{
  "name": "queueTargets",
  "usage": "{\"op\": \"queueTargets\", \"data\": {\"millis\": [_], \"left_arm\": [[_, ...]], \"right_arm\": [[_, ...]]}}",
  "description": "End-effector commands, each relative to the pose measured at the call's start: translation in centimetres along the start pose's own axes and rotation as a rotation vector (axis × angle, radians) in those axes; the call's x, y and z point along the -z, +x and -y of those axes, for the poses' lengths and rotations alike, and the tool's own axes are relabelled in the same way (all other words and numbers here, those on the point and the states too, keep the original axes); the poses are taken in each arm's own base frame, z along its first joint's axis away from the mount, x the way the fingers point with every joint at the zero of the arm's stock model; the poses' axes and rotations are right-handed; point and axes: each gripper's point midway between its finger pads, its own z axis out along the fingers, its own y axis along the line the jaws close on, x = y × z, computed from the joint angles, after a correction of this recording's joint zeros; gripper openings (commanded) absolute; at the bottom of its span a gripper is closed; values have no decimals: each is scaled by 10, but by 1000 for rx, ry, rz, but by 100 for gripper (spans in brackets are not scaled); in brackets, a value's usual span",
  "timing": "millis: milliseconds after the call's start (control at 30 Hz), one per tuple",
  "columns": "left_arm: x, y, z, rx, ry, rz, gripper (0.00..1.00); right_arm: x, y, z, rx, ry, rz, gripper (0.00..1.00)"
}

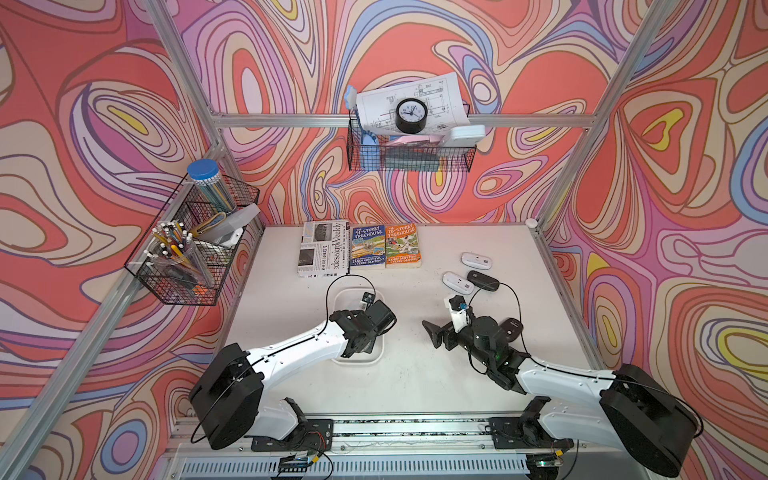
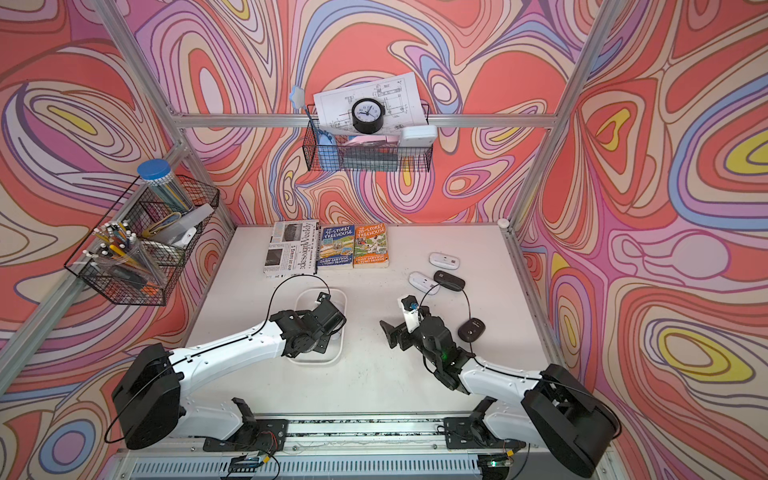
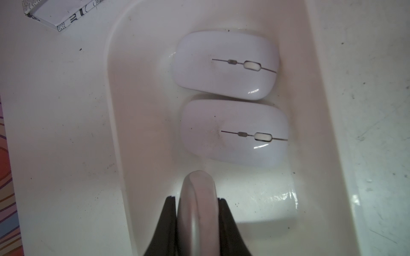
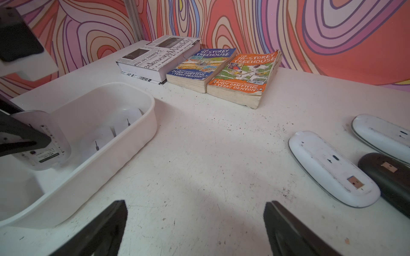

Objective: Put the mouse in the storage box
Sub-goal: Place the mouse in the storage box.

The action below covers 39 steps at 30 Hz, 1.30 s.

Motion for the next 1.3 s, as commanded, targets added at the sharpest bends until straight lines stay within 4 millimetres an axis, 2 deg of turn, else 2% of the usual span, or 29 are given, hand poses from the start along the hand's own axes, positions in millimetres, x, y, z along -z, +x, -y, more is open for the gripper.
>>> {"op": "queueTargets", "data": {"millis": [0,100,167,300,400,633,800,1033,1167,1267], "left_arm": [[-4,-4,-7,12,-62,43,0],[-7,0,-9,1,-86,40,0],[-9,3,-12,-6,-105,33,10],[-13,10,-9,-9,-95,17,21],[-14,12,0,-10,-61,12,43],[-5,16,10,5,28,18,64],[2,25,27,36,170,5,66],[13,33,37,93,291,7,67],[25,25,39,97,329,30,68],[32,15,34,110,314,62,69]], "right_arm": [[1,0,1,-6,8,10,98],[0,0,1,-6,9,7,98],[1,-1,1,-9,11,11,98],[3,-1,2,-11,13,18,98],[3,-1,2,-12,14,21,98],[1,-1,3,-12,20,12,98],[0,0,4,-14,23,8,98],[-2,1,4,-12,26,-1,98],[-3,0,4,-12,25,-4,98],[-3,-1,4,-14,26,-2,98]]}}
